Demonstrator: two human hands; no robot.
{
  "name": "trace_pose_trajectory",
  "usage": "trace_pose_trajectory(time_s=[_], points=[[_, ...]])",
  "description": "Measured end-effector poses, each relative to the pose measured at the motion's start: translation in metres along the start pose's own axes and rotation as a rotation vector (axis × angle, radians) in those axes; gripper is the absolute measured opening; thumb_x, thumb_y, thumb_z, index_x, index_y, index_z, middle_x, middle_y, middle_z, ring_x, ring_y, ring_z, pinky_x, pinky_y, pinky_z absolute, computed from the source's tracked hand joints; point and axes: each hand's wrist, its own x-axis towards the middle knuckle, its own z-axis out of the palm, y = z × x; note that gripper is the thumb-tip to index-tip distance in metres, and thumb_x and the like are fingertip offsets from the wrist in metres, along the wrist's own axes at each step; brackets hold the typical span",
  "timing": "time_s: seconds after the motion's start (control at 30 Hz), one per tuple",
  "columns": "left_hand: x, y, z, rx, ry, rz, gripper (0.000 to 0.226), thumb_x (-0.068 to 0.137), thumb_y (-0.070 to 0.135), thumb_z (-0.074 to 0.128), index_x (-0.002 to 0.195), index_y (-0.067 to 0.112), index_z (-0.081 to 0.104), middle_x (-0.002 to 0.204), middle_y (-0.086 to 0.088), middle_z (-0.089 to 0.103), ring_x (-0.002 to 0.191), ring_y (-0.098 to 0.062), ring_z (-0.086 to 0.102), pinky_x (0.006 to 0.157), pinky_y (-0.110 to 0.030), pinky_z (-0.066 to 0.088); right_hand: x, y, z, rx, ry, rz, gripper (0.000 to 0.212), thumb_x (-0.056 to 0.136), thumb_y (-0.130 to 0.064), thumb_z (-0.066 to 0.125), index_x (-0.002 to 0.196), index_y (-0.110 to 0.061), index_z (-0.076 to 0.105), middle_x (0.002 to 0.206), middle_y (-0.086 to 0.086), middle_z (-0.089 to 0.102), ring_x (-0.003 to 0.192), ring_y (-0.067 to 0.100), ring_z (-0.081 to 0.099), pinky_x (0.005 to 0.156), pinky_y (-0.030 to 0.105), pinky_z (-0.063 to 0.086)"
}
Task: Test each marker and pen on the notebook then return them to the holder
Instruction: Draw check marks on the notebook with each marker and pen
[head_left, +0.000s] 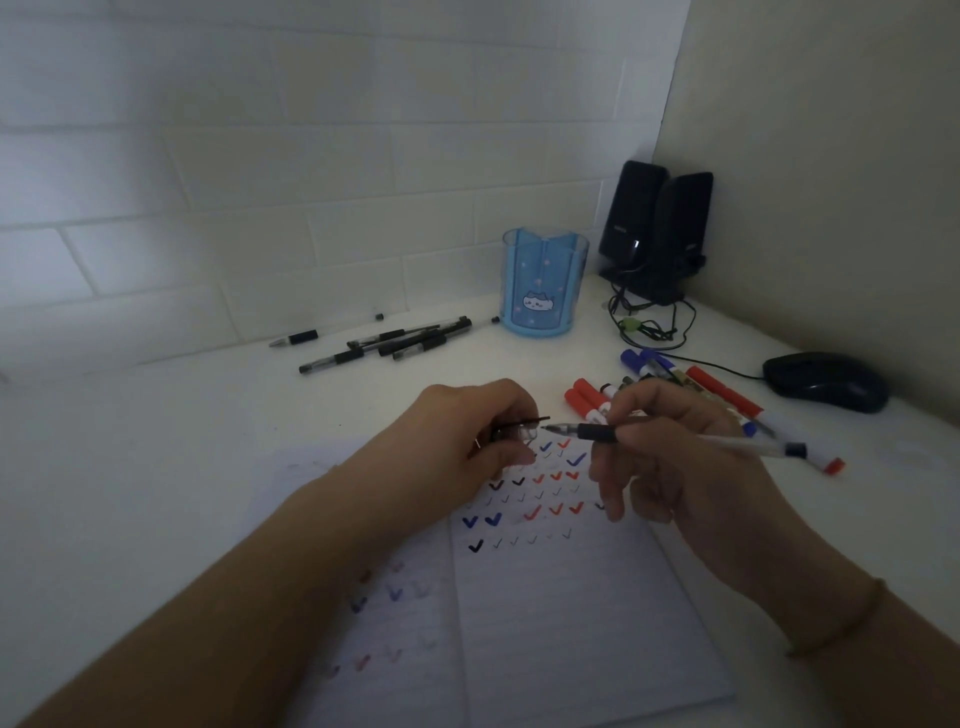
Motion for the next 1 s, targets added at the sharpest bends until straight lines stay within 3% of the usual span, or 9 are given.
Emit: trace_pose_trajectory(time_s=[0.13,0.27,0.43,0.73,0.8,0.87,0.93,1.0], points=[[0.0,0.001,0.002,0.055,0.026,0.121,0.021,0.086,0.027,0.066,0.107,0.023,0.063,0.088,0.01,0.066,0.078,-0.004,0.057,0.069,-0.01,0.043,0.0,0.0,0.003,-0.064,-0.039,0.039,0.013,0.087,0.005,0.049,0.082,-0.006,0.055,0.067,0.013,0.069,0.044,0.025,0.057,0.036,0.022,0.032],[0.001,0.001,0.006,0.076,0.037,0.234,0.021,0.09,0.026,0.061,0.109,0.017,0.066,0.091,0.008,0.068,0.08,0.0,0.054,0.073,-0.002,0.037,-0.002,0.0,0.007,-0.151,-0.051,0.029,0.005,0.083,-0.004,0.058,0.086,-0.001,0.057,0.074,0.011,0.073,0.046,0.024,0.061,0.035,0.024,0.034],[0.002,0.001,0.005,0.047,0.109,0.275,0.023,0.091,0.022,0.054,0.108,0.015,0.068,0.09,0.005,0.07,0.08,-0.005,0.058,0.074,-0.011,0.044,-0.004,-0.002,0.011,-0.126,-0.038,-0.042,0.029,0.072,-0.022,0.06,0.087,0.002,0.056,0.077,0.009,0.074,0.049,0.026,0.065,0.037,0.024,0.037],[0.003,0.003,0.001,0.065,0.108,0.318,0.021,0.092,0.018,0.053,0.106,0.017,0.069,0.082,0.008,0.067,0.074,-0.002,0.057,0.068,-0.011,0.044,-0.007,-0.006,0.014,-0.199,-0.015,-0.208,0.024,0.071,-0.027,0.062,0.082,-0.006,0.06,0.073,0.004,0.074,0.055,0.022,0.068,0.041,0.018,0.045],[0.003,0.008,0.002,-0.014,0.147,0.317,0.024,0.089,0.026,0.058,0.111,0.021,0.068,0.082,0.011,0.068,0.07,0.003,0.058,0.067,-0.011,0.047,-0.007,-0.005,0.013,-0.266,0.025,-0.247,0.024,0.071,-0.03,0.061,0.086,-0.013,0.063,0.069,-0.001,0.071,0.052,0.011,0.063,0.044,0.017,0.046],[0.002,0.014,0.003,-0.085,0.099,0.237,0.039,0.087,0.046,0.058,0.123,0.03,0.06,0.09,0.014,0.069,0.073,0.003,0.062,0.071,-0.019,0.053,-0.005,-0.007,0.008,-0.299,0.098,-0.28,0.012,0.077,-0.026,0.06,0.088,-0.02,0.064,0.069,-0.001,0.066,0.053,0.008,0.057,0.047,0.018,0.048],[0.001,0.011,0.001,-0.038,0.033,0.113,0.062,0.079,0.066,0.047,0.136,0.04,0.044,0.111,0.018,0.064,0.09,0.003,0.06,0.082,-0.026,0.053,-0.002,-0.012,-0.003,-0.387,0.182,-0.309,0.01,0.089,-0.017,0.051,0.088,-0.023,0.059,0.077,-0.005,0.063,0.062,0.008,0.058,0.053,0.019,0.049],[0.002,-0.01,-0.007,0.117,0.052,0.009,0.069,0.08,0.072,0.036,0.142,0.042,0.03,0.132,0.019,0.05,0.112,0.002,0.05,0.095,-0.029,0.047,0.001,-0.018,-0.023,-0.562,0.286,-0.319,0.013,0.094,-0.016,0.043,0.092,-0.023,0.054,0.082,-0.007,0.063,0.066,0.004,0.061,0.055,0.014,0.048]])
